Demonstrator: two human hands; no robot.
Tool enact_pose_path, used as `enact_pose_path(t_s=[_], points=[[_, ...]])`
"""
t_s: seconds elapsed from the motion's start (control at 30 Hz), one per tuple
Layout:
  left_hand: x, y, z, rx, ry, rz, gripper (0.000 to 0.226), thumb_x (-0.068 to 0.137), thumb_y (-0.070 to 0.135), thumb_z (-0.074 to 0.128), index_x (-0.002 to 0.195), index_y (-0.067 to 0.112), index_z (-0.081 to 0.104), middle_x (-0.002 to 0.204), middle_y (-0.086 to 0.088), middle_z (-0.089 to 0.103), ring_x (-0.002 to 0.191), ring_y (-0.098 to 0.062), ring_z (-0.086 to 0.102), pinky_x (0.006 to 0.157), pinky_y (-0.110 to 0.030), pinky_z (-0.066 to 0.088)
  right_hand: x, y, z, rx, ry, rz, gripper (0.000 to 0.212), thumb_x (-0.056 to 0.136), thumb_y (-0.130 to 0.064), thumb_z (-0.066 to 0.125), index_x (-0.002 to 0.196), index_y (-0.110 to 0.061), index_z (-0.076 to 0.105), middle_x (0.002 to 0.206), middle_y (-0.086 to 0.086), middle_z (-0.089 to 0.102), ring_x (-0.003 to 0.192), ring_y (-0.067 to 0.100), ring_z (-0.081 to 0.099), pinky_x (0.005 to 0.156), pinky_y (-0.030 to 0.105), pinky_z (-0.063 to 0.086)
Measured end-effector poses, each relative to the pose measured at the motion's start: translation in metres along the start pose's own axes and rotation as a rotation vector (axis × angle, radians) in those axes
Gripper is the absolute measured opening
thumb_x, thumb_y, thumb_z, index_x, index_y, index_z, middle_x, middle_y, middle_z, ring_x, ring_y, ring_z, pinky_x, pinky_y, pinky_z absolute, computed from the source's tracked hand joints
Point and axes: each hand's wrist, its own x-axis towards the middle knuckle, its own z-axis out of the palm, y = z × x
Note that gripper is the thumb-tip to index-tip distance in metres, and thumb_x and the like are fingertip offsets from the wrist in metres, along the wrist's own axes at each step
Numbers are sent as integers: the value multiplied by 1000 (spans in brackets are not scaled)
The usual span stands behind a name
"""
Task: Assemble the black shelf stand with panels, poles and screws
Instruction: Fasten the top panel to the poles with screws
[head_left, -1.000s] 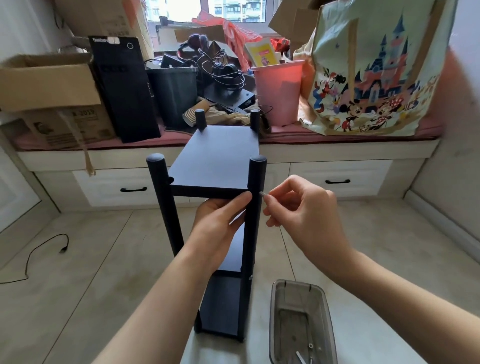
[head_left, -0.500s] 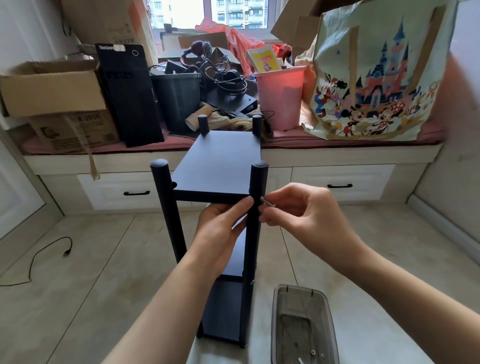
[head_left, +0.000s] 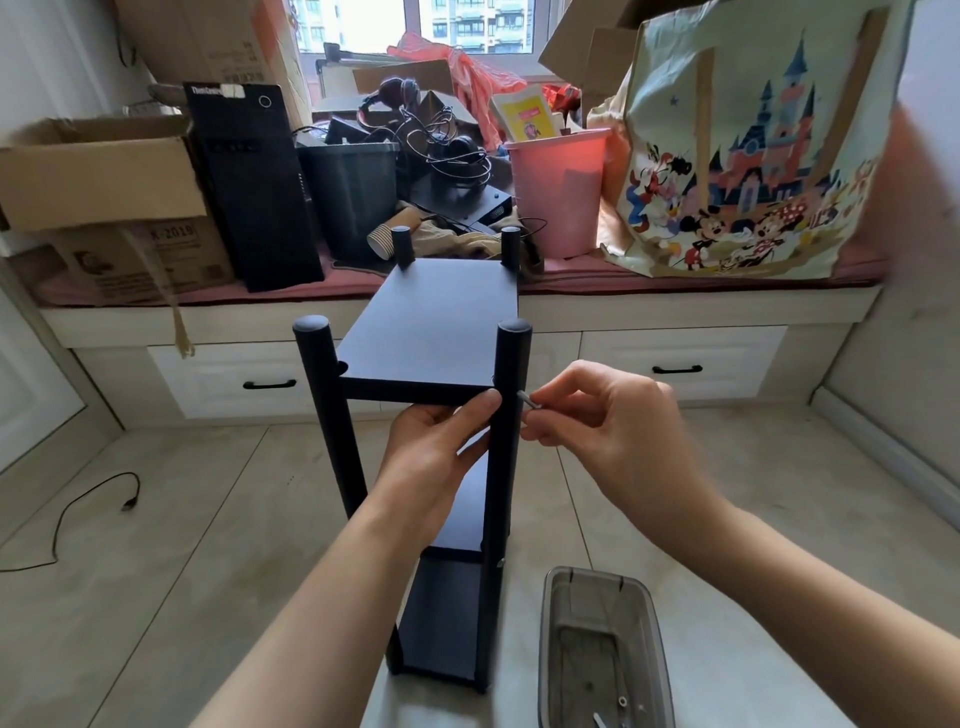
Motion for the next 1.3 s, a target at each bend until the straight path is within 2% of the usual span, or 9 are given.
enact_pose_path(t_s=[0.1, 0.23, 0.47, 0.67, 0.83, 0.93, 1.07, 1.3], points=[[0, 0, 0, 7, 5, 1, 34, 80, 25, 68, 106, 4, 73, 107, -14, 76, 105, -26, 72, 95, -36, 53, 1, 0, 4, -113, 11, -46, 13, 86, -6, 75, 87, -18, 69, 75, -5, 75, 72, 0, 71, 76, 20, 58], [0, -1, 1, 23, 24, 3, 41, 78, 27, 69, 112, 4, 71, 110, -14, 75, 106, -27, 72, 94, -35, 54, 4, 2, 7, -133, 31, -54, 9, 86, -7, 74, 91, -13, 70, 76, -3, 75, 72, 2, 72, 77, 27, 60], [1, 0, -1, 46, 11, 6, 44, 78, 29, 69, 114, 4, 72, 112, -14, 75, 108, -26, 71, 97, -38, 53, 7, 1, 8, -85, 22, -38, 6, 87, -5, 72, 92, -7, 69, 75, 1, 74, 69, 3, 72, 72, 24, 60], [0, -1, 0, 50, 22, 3, 44, 79, 30, 69, 115, 6, 71, 113, -12, 75, 109, -25, 71, 99, -39, 52, 8, 1, 8, -87, 30, -51, 8, 87, -5, 73, 89, -9, 67, 74, 1, 74, 68, 3, 72, 71, 23, 60], [-1, 0, 2, 36, 40, 0, 42, 77, 28, 69, 112, 5, 72, 110, -12, 76, 106, -24, 72, 89, -30, 56, 5, 4, 8, -143, 38, -104, 7, 87, -8, 73, 92, -9, 68, 78, -1, 75, 73, 1, 72, 75, 26, 60], [0, 1, 1, 49, 37, 3, 42, 77, 28, 68, 112, 4, 72, 109, -12, 76, 105, -24, 72, 86, -27, 58, 5, 4, 7, -157, 39, -114, 7, 87, -8, 73, 93, -8, 68, 79, -1, 75, 74, 1, 72, 76, 25, 59], [0, 1, 0, 59, 30, 8, 47, 78, 28, 68, 117, 2, 70, 112, -13, 75, 106, -25, 72, 91, -31, 57, 5, 5, 9, -209, 63, -164, 7, 86, -8, 74, 91, -10, 69, 78, -1, 75, 75, 1, 72, 75, 19, 58], [-1, 1, 0, 70, 21, 13, 41, 79, 28, 67, 113, 5, 72, 110, -12, 76, 106, -24, 72, 94, -34, 55, 4, 7, 10, -311, 59, -212, 9, 86, -8, 75, 90, -11, 68, 77, -1, 74, 75, 5, 71, 72, 15, 55]])
